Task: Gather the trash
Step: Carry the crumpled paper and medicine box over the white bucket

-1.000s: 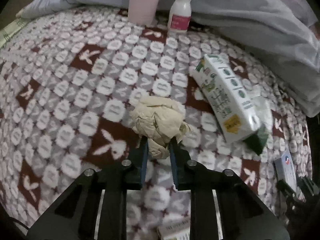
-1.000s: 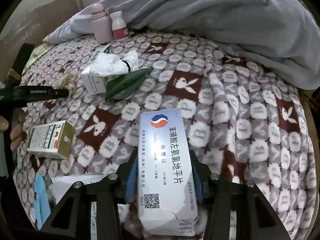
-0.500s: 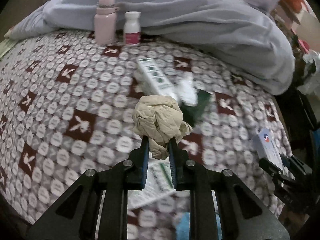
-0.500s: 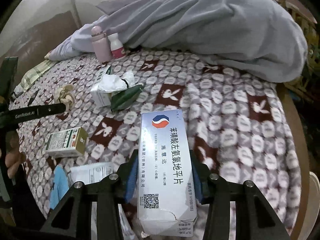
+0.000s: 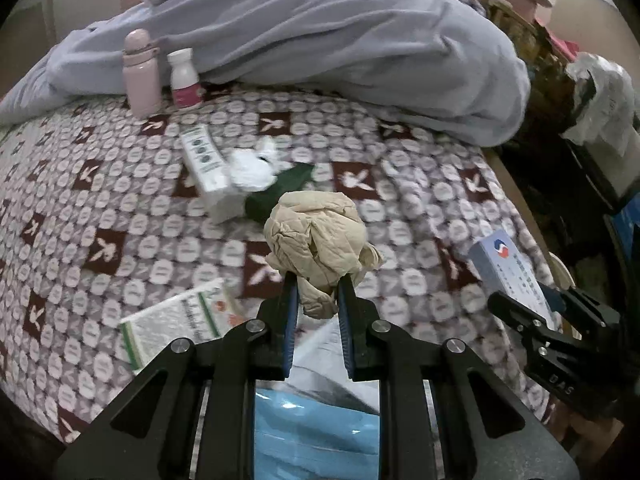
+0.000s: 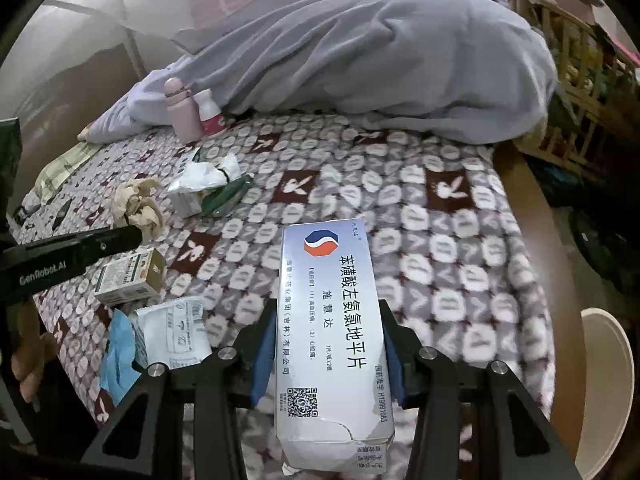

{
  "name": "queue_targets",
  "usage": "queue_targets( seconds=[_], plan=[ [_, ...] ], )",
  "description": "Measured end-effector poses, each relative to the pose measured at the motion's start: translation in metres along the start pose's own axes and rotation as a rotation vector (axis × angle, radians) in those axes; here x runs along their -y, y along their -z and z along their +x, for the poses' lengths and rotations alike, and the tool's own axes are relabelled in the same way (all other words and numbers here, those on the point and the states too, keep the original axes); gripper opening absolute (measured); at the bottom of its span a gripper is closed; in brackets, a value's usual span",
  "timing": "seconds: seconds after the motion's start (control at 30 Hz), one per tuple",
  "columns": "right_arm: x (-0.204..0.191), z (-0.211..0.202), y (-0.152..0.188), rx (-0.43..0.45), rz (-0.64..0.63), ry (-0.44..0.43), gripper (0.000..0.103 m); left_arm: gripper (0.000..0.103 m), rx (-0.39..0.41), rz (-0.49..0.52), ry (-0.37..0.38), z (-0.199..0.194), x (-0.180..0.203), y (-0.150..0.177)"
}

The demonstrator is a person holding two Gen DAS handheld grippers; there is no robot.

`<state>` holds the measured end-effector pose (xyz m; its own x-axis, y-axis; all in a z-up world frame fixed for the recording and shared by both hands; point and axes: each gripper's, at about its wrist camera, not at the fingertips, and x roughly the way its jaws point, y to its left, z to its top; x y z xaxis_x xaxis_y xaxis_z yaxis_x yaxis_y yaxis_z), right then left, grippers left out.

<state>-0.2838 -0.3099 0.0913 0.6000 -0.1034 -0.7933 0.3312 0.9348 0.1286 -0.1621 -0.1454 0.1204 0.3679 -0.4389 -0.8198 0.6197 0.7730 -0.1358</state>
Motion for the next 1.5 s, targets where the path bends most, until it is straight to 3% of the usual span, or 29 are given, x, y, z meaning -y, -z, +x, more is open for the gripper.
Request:
queue_targets(
  seconds=[0.67, 1.5],
  plan=[
    [0.046, -0.033, 0.014, 0.031, 0.054, 0.049, 0.045, 0.016, -0.023, 0.129, 0.053, 0.005, 0.083, 0.011],
    [0.146, -0.075, 0.053, 0.046, 0.211, 0.144, 0.045, 0.016, -0.066, 0.278, 0.141, 0.023, 0.198, 0.015]
  ],
)
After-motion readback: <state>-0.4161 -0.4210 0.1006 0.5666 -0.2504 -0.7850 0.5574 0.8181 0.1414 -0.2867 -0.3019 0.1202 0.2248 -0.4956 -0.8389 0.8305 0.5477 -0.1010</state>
